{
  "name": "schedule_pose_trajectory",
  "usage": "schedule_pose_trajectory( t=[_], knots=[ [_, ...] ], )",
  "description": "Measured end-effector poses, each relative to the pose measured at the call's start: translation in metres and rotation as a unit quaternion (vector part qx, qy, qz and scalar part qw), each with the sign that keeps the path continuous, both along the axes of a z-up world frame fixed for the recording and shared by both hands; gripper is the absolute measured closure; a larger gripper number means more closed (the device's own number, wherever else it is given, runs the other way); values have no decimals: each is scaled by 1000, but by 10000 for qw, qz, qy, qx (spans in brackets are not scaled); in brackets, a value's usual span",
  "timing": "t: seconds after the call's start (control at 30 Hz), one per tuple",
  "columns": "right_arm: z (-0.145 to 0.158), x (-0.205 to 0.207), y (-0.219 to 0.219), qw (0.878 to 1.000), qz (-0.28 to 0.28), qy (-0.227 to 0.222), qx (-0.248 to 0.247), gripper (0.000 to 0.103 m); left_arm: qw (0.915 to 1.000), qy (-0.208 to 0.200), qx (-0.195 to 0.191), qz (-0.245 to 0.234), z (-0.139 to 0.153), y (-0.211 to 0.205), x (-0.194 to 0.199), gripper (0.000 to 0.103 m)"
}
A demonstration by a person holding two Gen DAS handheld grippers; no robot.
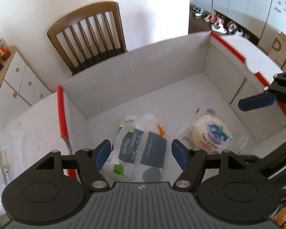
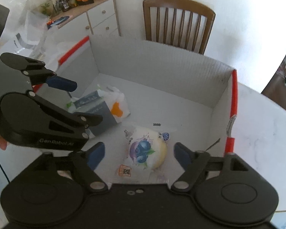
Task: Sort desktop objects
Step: 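Open both grippers to drop the packet and bread bag into the red box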
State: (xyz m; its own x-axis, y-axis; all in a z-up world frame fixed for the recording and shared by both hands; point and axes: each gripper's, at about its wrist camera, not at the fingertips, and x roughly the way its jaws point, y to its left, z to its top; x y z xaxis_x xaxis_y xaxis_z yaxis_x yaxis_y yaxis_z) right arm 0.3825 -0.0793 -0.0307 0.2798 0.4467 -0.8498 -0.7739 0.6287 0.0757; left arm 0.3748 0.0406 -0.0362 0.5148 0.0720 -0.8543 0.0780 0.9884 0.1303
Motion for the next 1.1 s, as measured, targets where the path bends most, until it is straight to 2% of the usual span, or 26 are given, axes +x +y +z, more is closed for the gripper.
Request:
schedule_pose_trajectory(
  t=[0.17, 0.5, 0.67, 1.1],
  knots=[
    [16, -7, -7, 9998, 161, -58, 135, 20, 9997, -158, -169, 18, 17, -2, -10, 20],
    [38, -17, -29, 9984, 235, -96, 511, 10, 9985, -460, -290, 84, 44, -7, -32, 13],
    [49, -24, -36, 9970, 323, -200, 675, 6, 9974, -631, -300, 165, 58, -12, -48, 5],
    [72, -51, -55, 9952, 373, -343, 836, 2, 9942, -936, -514, 165, 82, -18, -88, 4]
  ],
)
